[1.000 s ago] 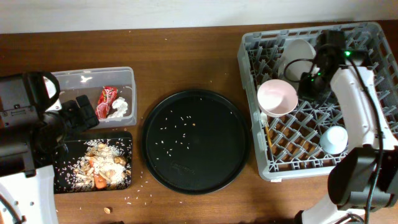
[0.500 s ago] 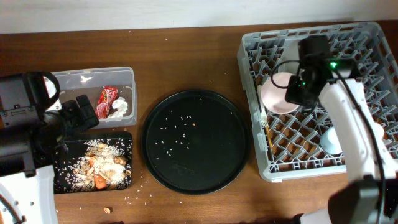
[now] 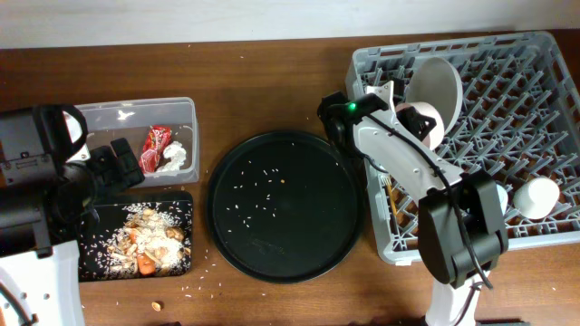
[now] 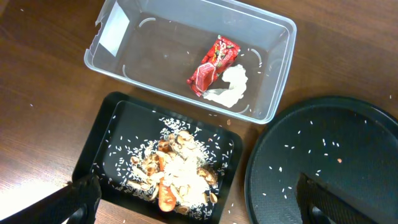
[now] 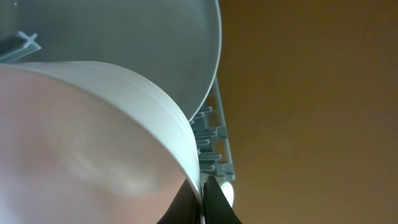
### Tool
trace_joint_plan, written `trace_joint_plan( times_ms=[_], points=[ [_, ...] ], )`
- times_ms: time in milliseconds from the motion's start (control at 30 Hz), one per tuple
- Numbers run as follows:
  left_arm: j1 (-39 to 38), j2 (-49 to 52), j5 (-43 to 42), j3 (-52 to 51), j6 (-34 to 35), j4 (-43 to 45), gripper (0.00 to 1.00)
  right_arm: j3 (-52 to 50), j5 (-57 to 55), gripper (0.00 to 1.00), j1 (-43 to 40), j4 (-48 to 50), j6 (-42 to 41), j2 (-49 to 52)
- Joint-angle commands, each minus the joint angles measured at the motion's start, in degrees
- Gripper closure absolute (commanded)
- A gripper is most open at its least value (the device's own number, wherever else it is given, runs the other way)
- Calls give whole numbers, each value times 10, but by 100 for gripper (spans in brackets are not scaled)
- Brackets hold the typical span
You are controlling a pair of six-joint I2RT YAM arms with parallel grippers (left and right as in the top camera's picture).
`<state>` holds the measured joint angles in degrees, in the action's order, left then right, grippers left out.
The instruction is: Sort waste into correct bins and load items into the dishwasher rack
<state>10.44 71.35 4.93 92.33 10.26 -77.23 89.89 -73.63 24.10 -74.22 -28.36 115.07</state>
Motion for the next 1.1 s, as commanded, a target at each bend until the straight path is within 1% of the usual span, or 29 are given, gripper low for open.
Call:
trace_joint_plan(
  times_ms=[0, 133, 167, 200, 233, 300, 367, 433, 467, 500, 533, 567, 600, 633, 700, 733, 800, 833, 867, 900, 933, 967, 1000, 1033, 1067],
  points=[
    [3, -3, -2, 1, -5, 0, 1, 4, -20, 96, 20, -2, 5, 21],
    [3, -3, -1, 1, -5, 0, 1, 4, 17, 95, 97, -58, 4, 23],
    [3, -3, -2, 1, -5, 0, 1, 4, 48, 72, 114, -77, 4, 22],
    [3, -3, -2, 1, -5, 0, 1, 5, 66, 39, 131, -104, -26, 22],
    [3, -3, -2, 1, -5, 0, 1, 5, 73, 31, 144, -121, -49, 19],
    [3, -3, -2, 1, -5, 0, 1, 9, 105, 26, 172, -128, -52, 1],
    [3, -3, -2, 1, -5, 0, 1, 49, 136, 23, 180, -146, -52, -31],
    [3, -3, -2, 1, -5, 0, 1, 119, 240, 22, 179, -167, -51, -95],
    [3, -3, -2, 1, -5, 0, 1, 171, 340, 20, 180, -178, -45, -165],
    [3, -3, -2, 1, -5, 0, 1, 207, 434, 19, 180, -174, -16, -230],
    [3, -3, -2, 1, -5, 0, 1, 240, 505, 14, 180, -174, 15, -293],
    [3, -3, -2, 1, -5, 0, 1, 259, 548, 3, 180, -175, 22, -353],
    [3, -3, -2, 1, -5, 0, 1, 267, 625, 1, 180, -159, 17, -431],
    [3, -3, -2, 1, -5, 0, 1, 267, 661, 1, 180, -145, 18, -466],
    [3, -3, -2, 1, -5, 0, 1, 267, 678, 1, 180, -173, 18, -576],
    [3, -3, -2, 1, -5, 0, 1, 265, 663, 1, 179, -175, 20, -655],
    [3, -3, -2, 1, -5, 0, 1, 244, 605, 1, 179, -175, 27, -707],
    [3, -3, -2, 1, -5, 0, 1, 200, 539, 1, 162, -170, 27, -723],
    [3, -3, -2, 1, -5, 0, 1, 132, 510, 1, 97, -134, 51, -726],
    [3, -3, -2, 1, -5, 0, 1, 77, 522, 1, 49, -81, 102, -727],
    [3, -3, -2, 1, -5, 0, 1, -30, 587, 1, -32, 37, 187, -732],
    [3, -3, -2, 1, -5, 0, 1, -119, 671, 1, -91, 134, 237, -742],
    [3, -3, -2, 1, -5, 0, 1, -272, 814, 1, -172, 276, 258, -778],
    [3, -3, -2, 1, -5, 0, 1, -345, 864, 1, -202, 329, 258, -807],
    [3, -3, -2, 1, -5, 0, 0, -470, 893, 1, -231, 391, 258, -876]
  ],
)
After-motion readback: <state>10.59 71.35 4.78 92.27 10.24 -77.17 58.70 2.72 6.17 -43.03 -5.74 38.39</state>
